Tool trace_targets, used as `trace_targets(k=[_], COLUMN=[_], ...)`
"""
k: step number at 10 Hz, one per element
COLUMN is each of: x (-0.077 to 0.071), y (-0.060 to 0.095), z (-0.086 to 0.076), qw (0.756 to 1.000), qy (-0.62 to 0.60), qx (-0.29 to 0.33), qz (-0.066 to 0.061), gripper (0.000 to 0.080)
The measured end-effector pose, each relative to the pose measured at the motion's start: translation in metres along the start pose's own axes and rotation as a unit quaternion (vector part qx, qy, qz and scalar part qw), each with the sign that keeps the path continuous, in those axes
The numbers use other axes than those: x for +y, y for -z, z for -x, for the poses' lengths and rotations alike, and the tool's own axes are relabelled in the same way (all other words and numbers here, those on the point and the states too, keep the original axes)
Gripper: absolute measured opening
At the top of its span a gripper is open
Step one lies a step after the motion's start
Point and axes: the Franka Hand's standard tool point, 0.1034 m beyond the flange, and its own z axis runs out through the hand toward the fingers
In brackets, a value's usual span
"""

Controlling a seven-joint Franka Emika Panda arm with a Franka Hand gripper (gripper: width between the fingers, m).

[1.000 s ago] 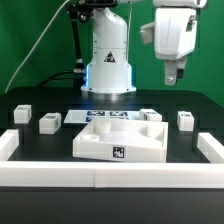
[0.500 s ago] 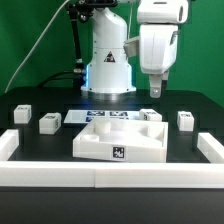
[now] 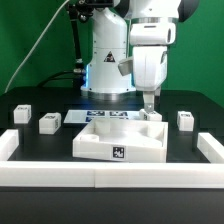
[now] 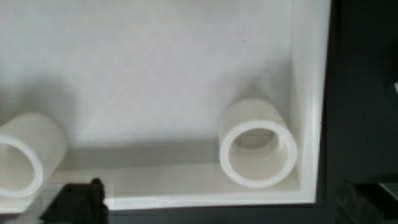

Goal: Assemble one leg

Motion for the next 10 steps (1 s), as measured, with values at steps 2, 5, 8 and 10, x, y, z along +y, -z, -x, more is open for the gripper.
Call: trace_targets(k=[2,5,8,10], x=[-0.008,-0.017,-0.025,-0.025], y=[-0.019,-0.039,-0.049,-0.049], z=[0.014,0.027,0.033,0.033], qw=[1.0,1.0,0.999,0.999], qy=[-0.005,-0.017,-0.022,-0.022], qx=[0.004,0.001,-0.002,-0.002], qz=[-0.003,-0.02,-0.032,-0.032], gripper=[0.065,0.065,0.065,0.0547])
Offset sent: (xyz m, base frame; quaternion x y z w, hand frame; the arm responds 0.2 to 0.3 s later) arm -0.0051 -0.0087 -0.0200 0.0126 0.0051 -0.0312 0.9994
